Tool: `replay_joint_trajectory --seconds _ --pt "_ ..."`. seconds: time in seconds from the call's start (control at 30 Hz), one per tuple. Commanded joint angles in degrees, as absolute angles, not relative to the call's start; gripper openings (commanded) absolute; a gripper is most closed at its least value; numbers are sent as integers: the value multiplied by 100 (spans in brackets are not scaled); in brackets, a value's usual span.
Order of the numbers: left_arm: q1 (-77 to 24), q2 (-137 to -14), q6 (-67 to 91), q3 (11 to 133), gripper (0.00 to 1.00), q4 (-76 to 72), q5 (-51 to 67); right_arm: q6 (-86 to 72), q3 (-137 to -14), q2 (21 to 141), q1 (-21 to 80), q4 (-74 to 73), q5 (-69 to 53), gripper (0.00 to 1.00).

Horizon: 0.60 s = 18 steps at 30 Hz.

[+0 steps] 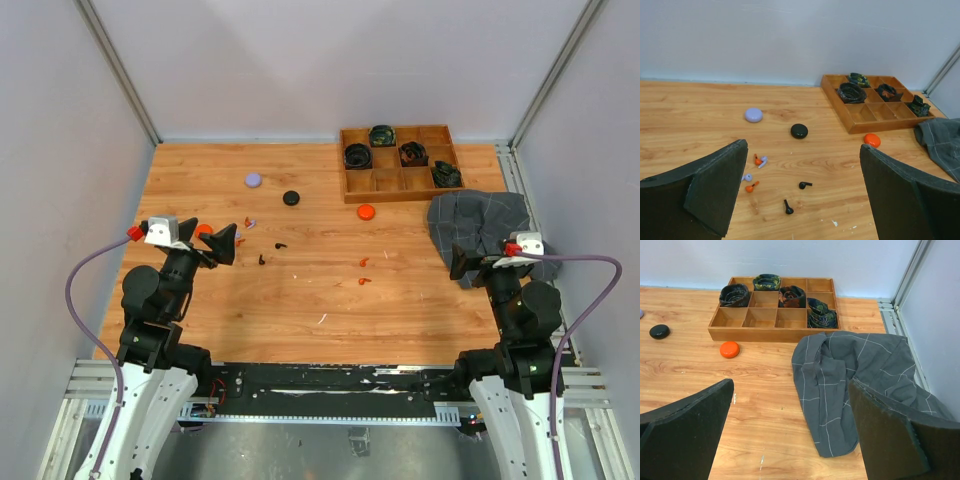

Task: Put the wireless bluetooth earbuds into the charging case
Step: Pick up the charging case at the center of the board.

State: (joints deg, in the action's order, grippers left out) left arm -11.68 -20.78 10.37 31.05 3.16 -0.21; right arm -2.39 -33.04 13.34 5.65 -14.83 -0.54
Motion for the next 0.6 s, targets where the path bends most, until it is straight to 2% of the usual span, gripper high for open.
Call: replay_joint_trajectory --seconds 0.0,0.27,0.57 --pt "-1107 -1998 1003 3098 99 243 20 -116 -3341 1336 659 -1337 -104 99" --pt "-1107 -2114 1125 3167 99 268 187 -260 -3386 1661 659 -1424 -152 99" --pt "-1107 -2528 1312 3618 99 705 475 -408 -4244 3164 657 -2001 -974 99"
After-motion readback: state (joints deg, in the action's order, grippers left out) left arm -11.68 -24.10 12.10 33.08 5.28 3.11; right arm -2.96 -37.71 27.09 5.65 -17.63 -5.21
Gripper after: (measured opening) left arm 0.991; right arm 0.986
